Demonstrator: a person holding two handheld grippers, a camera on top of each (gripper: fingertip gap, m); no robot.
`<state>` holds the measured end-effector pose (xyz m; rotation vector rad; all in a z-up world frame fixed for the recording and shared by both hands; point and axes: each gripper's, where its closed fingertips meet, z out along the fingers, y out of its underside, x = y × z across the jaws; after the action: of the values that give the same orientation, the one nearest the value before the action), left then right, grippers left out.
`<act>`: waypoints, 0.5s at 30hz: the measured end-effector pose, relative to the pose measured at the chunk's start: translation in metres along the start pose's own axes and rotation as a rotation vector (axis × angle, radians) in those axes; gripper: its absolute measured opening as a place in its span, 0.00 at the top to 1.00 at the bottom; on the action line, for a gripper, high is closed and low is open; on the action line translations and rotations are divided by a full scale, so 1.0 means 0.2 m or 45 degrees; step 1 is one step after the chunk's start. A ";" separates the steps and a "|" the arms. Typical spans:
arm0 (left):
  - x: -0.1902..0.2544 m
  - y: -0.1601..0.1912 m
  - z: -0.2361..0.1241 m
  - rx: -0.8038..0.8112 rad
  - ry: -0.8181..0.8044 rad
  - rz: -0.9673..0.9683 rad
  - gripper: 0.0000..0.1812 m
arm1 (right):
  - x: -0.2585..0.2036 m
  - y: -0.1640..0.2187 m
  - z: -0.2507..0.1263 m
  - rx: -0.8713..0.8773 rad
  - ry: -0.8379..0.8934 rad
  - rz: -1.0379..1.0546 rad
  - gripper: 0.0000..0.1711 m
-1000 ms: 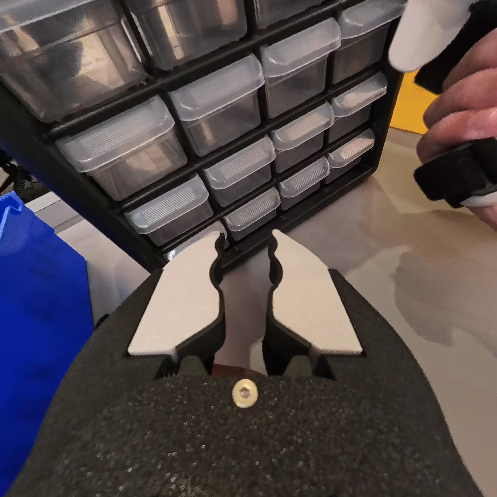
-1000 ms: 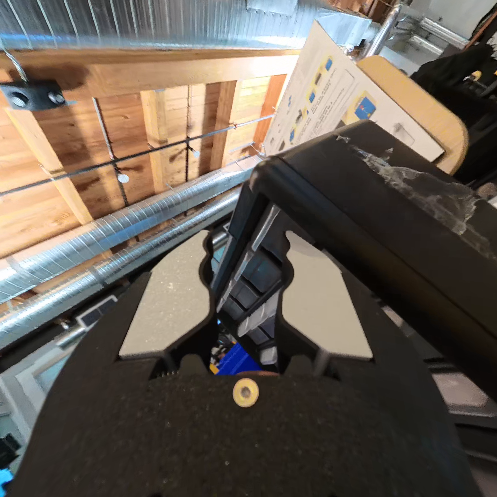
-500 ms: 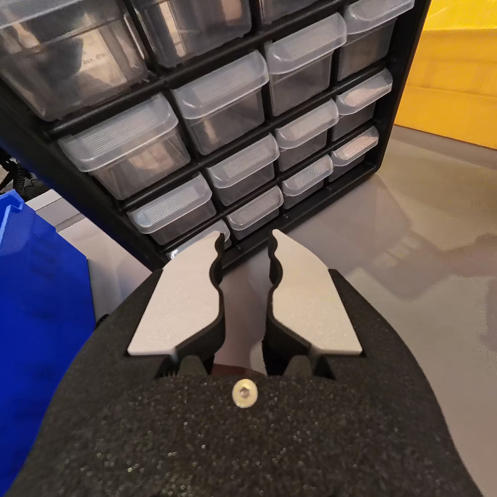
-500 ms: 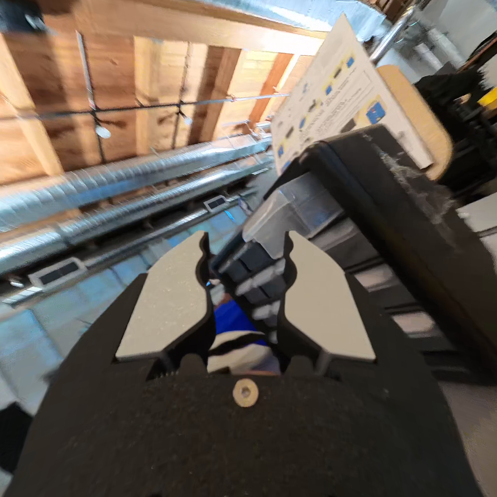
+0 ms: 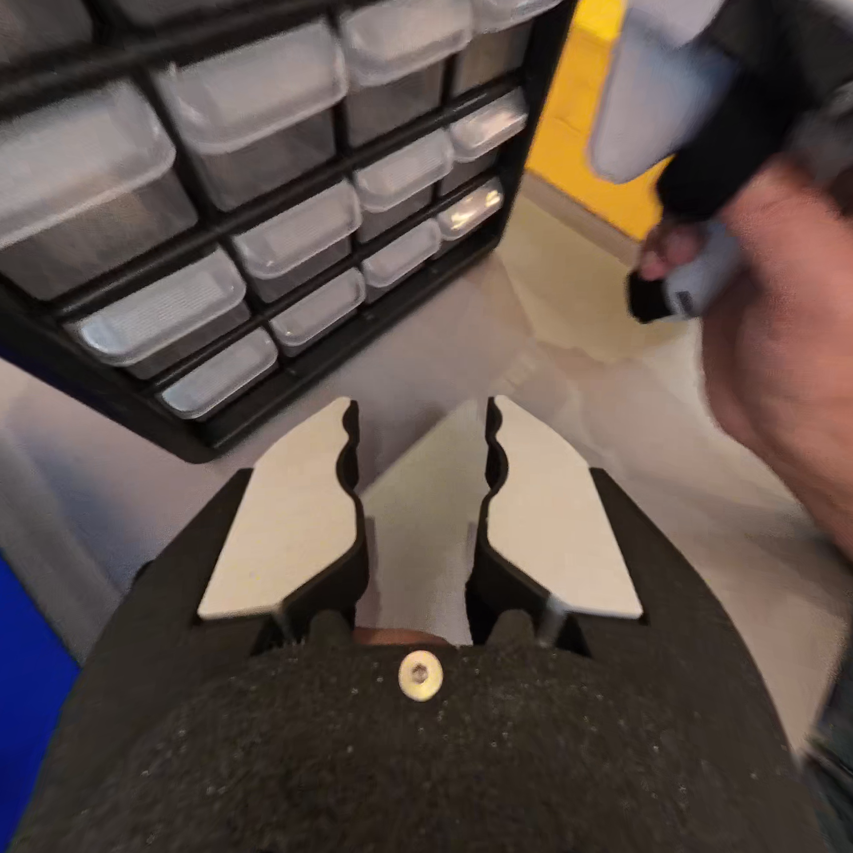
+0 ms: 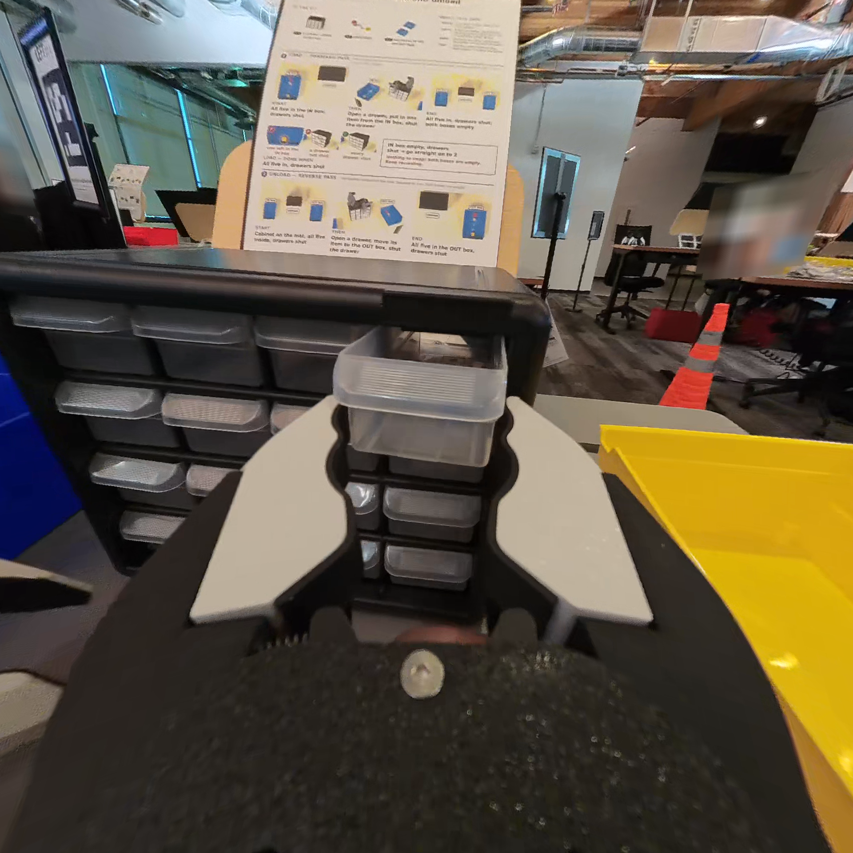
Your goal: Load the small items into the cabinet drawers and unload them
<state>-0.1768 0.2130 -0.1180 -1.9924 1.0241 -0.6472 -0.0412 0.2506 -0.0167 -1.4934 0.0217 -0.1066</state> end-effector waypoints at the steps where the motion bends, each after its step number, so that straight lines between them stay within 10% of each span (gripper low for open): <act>1: 0.04 -0.03 -0.05 0.008 0.045 0.020 0.71 | 0.00 0.00 -0.02 0.006 0.003 -0.010 0.64; 8: 0.30 -0.59 -0.42 0.030 0.367 0.328 0.80 | -0.06 -0.02 -0.22 0.084 0.019 -0.058 0.65; 15: 0.46 -0.73 -0.12 -0.528 0.524 0.853 0.79 | -0.06 -0.01 -0.29 0.113 -0.014 -0.003 0.65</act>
<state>-0.0801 0.1790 0.0237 -1.6951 2.0920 -0.4974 -0.0572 0.1929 -0.0207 -1.4052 0.0061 -0.1002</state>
